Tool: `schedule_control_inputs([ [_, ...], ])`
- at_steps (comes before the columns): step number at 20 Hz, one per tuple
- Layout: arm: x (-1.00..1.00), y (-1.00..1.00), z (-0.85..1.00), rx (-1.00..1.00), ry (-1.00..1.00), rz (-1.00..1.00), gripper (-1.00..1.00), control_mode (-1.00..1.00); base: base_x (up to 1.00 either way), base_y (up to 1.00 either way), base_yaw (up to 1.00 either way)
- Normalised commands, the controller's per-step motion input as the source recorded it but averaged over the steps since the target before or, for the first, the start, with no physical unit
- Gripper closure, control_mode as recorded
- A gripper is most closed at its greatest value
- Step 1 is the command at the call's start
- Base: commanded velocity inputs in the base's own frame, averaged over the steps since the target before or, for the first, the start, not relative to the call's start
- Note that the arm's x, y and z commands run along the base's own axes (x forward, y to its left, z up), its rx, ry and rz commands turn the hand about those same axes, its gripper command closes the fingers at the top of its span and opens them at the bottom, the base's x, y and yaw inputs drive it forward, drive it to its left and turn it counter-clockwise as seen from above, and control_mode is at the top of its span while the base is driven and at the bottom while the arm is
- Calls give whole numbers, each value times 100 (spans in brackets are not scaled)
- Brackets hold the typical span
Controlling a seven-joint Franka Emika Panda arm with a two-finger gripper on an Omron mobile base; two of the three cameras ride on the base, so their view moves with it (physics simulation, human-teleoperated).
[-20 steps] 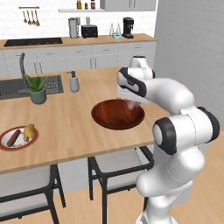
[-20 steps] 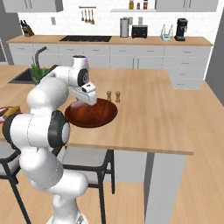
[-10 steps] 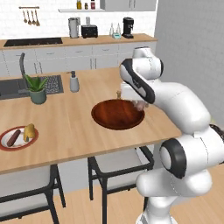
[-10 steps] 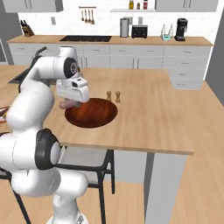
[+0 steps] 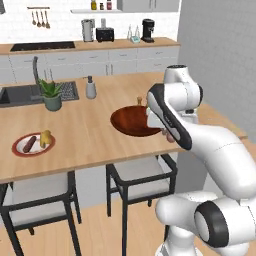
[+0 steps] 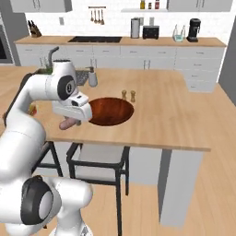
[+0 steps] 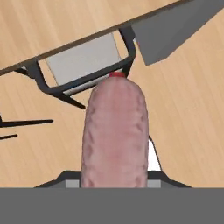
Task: Place one bun and one sausage from the bowl on each plate.
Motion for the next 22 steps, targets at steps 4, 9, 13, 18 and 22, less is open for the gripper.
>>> schedule_control_inputs([
  [4,0,0,0,0,0,0,100,100,-53,100,0],
  [9,0,0,0,0,0,0,100,100,-9,100,0],
  [13,0,0,0,0,0,0,100,100,0,100,0],
  [18,0,0,0,0,0,0,100,100,0,100,0],
  [22,0,0,0,0,0,0,100,100,0,100,0],
])
